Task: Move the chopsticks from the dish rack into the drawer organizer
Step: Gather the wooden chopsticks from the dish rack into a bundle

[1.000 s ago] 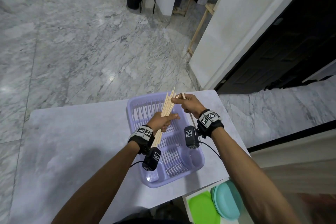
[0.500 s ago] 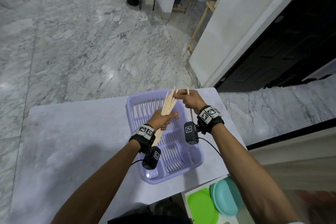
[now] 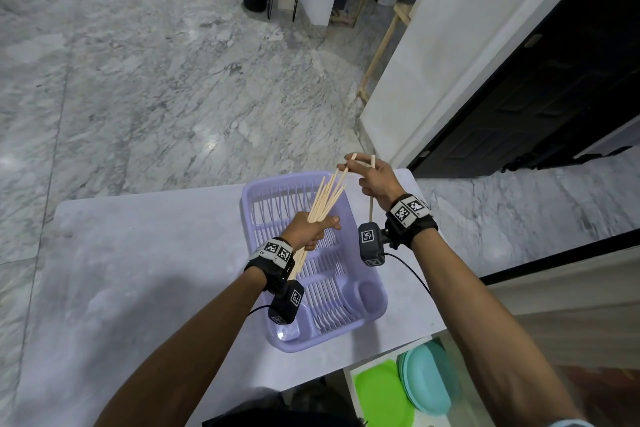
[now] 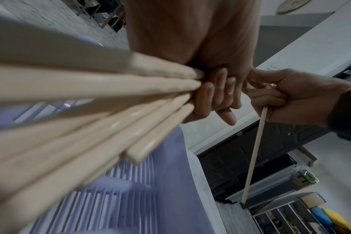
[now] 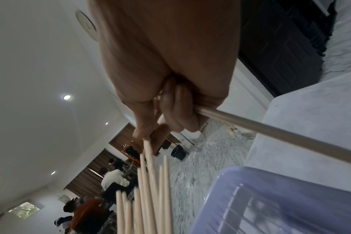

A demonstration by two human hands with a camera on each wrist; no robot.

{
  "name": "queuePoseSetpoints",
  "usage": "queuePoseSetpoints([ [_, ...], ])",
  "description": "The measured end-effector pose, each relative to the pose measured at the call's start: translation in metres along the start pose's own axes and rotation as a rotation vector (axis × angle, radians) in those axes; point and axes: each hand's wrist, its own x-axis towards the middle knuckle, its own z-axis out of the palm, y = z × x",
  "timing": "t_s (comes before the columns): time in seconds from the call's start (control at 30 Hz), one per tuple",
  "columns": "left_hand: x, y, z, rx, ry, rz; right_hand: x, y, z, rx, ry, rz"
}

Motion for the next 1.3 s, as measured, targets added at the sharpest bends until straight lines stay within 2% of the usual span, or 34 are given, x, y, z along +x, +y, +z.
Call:
queuePoseSetpoints([
  [0.07, -0.001, -0.002, -0.001, 0.008, 0.002, 0.004, 0.006, -0.011, -0.005, 0.074, 0.074, -0.061],
  [0.2, -0.003, -0.004, -0.002, 0.014, 0.002, 0.003, 0.018, -0.038, -0.018, 0.243, 0.384, -0.170],
  [0.3, -0.002, -0.002, -0.004, 0.008, 0.001, 0.006, 0.022, -0.053, -0.020, 0.147, 0.469, -0.239],
  [0.43, -0.001, 0.003, -0.005, -0.005, -0.021, 0.006, 0.017, -0.045, -0.011, -0.045, 0.373, -0.300],
  [0.57, -0.002, 0.008, -0.006, -0.009, -0.055, 0.003, 0.001, -0.024, 0.005, -0.280, 0.119, -0.168],
  [0.63, -0.002, 0.010, -0.006, -0.012, -0.061, -0.001, -0.012, -0.023, 0.013, -0.300, -0.049, -0.137],
  [0.73, -0.001, 0.011, -0.005, -0.010, -0.057, -0.005, -0.027, -0.027, 0.019, -0.356, -0.161, -0.141],
  [1.0, -0.003, 0.010, -0.002, -0.011, -0.069, 0.009, -0.008, -0.017, 0.011, -0.449, -0.142, -0.103],
  [1.17, -0.003, 0.011, -0.001, -0.010, -0.073, 0.014, -0.002, -0.020, 0.006, -0.339, -0.053, -0.084],
  [1.3, -0.002, 0.014, 0.001, -0.026, -0.063, 0.023, -0.003, -0.010, 0.008, -0.350, -0.071, -0.052],
])
